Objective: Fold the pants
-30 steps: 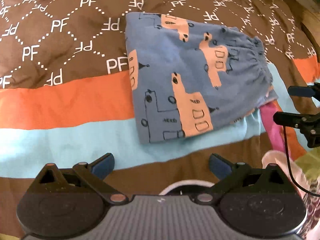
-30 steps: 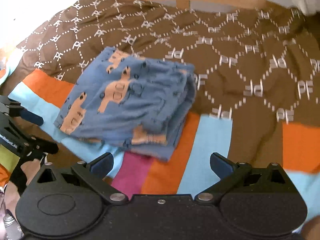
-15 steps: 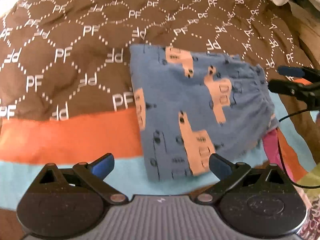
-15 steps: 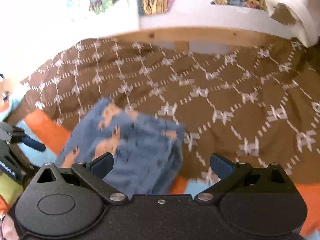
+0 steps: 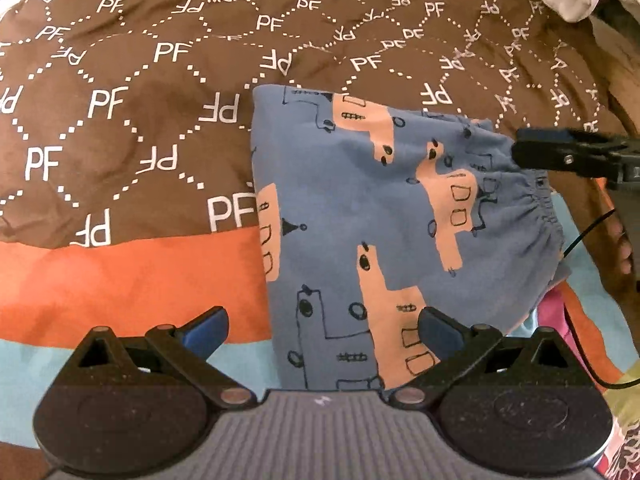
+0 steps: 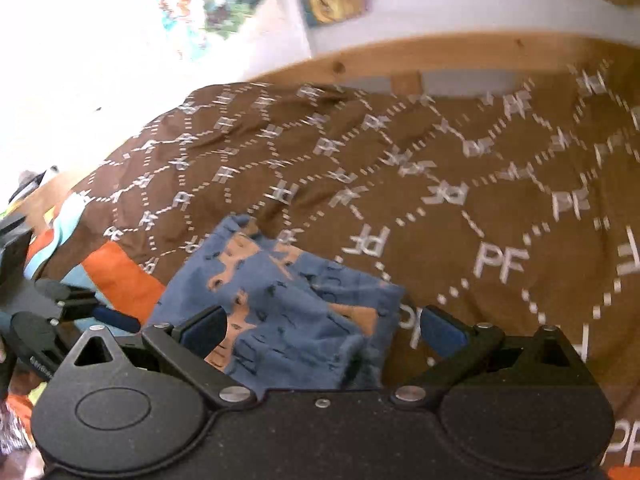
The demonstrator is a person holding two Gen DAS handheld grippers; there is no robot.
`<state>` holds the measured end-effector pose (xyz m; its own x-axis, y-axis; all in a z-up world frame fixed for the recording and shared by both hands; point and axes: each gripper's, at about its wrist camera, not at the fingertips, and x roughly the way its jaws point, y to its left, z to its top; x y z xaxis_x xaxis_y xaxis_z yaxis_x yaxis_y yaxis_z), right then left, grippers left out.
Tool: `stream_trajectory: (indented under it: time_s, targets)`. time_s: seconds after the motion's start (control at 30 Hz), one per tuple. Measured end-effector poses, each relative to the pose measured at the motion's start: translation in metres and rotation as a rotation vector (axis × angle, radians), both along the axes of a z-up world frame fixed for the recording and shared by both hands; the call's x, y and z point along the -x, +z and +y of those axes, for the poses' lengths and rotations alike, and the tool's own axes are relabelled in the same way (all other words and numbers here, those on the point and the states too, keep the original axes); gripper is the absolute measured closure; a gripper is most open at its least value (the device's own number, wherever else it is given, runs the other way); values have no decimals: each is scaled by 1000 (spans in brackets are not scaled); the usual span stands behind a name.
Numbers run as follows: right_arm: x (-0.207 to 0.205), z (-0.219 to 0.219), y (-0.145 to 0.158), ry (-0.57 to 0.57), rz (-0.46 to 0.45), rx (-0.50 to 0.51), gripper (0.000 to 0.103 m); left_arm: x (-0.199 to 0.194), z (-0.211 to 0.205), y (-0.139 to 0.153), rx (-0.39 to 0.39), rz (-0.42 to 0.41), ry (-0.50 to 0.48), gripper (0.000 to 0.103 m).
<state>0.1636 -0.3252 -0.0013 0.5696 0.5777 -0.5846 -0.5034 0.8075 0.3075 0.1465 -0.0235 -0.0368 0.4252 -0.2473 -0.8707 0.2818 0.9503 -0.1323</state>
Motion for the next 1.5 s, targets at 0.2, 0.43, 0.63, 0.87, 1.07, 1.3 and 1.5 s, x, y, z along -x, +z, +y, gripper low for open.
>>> stream_trajectory:
  time_s: [0.2,0.43,0.63,0.87,1.07,1.3,1.5]
  targets:
    - [-7,8,-12,22,85,20,1,-3,11,-12,95,-6,18,0]
    - [-14,12,-18,41,162,8,4,1,10,-7,117,-23,-36,16]
    - [-20,11,-15,-20,176,40,42,-3,6,-1,127,0,-49,37]
    - [-17,18,-10,-25,165,69,65,-8,3,4,106,32,-39,72]
    - [-1,26,0,-45,95,104,76,-9,2,13,97,51,-13,84]
    - [15,45,26,-32,-25,183,80,-6,4,33,117,-1,-18,87]
    - [16,49,53,-36,-122,170,81,-13,-6,53,110,-97,-46,87]
